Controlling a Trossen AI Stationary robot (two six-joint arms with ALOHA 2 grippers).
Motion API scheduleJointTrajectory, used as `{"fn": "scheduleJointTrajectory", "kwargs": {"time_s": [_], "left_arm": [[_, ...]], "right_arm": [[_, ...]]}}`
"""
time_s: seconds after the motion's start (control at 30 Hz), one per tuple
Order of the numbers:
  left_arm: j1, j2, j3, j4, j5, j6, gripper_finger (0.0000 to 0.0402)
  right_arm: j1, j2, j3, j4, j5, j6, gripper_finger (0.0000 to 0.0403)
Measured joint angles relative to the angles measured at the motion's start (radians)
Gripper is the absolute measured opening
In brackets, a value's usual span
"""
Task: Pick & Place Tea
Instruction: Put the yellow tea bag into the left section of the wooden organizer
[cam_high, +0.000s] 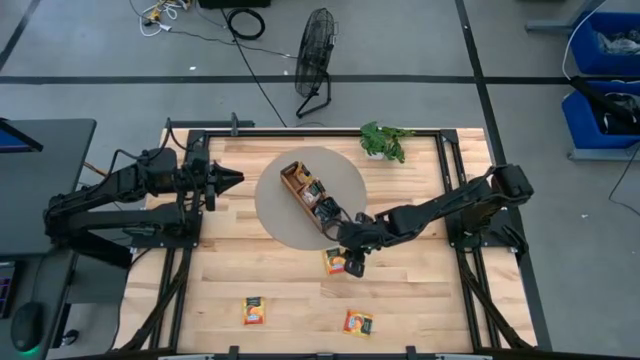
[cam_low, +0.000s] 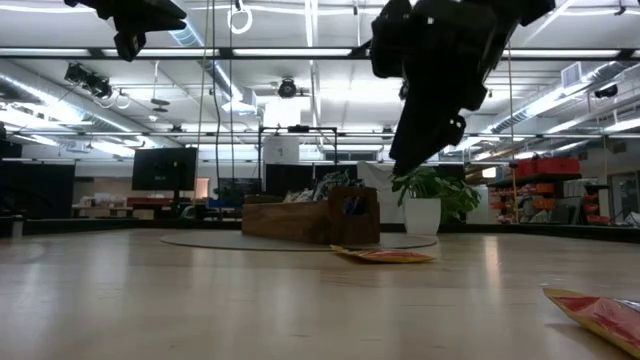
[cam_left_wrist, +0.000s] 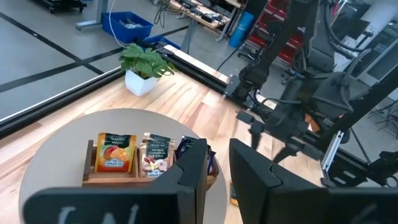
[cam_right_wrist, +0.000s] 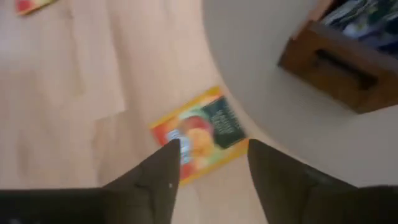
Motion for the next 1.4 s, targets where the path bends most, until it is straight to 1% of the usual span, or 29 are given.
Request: {"fn": "scheduleJointTrajectory", "kwargs": {"time_s": [0.13, 0.3, 0.43, 0.9, 1.03, 1.13, 1.27, 1.4], "left_arm": [[0.000, 0.000, 0.000, -0.001, 0.000, 0.000, 0.0071], [0.000, 0.000, 0.000, -0.007, 0.000, -0.021, 0.0071], [0.000, 0.000, 0.000, -0.009, 0.008, -0.027, 0.0071], [0.000, 0.000, 0.000, -0.020, 0.011, -0.030, 0.0071], [0.000, 0.000, 0.000, -0.023, 0.011, -0.040, 0.0071], [0.000, 0.000, 0.000, -0.023, 0.011, -0.040, 0.0071], [0.000, 0.000, 0.000, -0.024, 0.011, -0.040, 0.0071], [0.000, 0.000, 0.000, -0.025, 0.011, -0.040, 0.0071]], "right_arm": [[-0.002, 0.025, -0.006, 0.015, 0.043, -0.042, 0.0231], [-0.005, 0.076, -0.006, 0.064, 0.039, -0.041, 0.0258], [-0.005, 0.110, -0.006, 0.069, 0.038, -0.005, 0.0259], [-0.006, 0.222, -0.003, 0.102, 0.049, -0.025, 0.0240], [-0.007, 0.234, -0.002, 0.103, 0.052, -0.024, 0.0230], [-0.008, 0.235, -0.002, 0.105, 0.052, -0.023, 0.0213], [-0.008, 0.236, -0.003, 0.111, 0.046, 0.003, 0.0175], [-0.009, 0.237, -0.003, 0.115, 0.038, 0.010, 0.0127]]}}
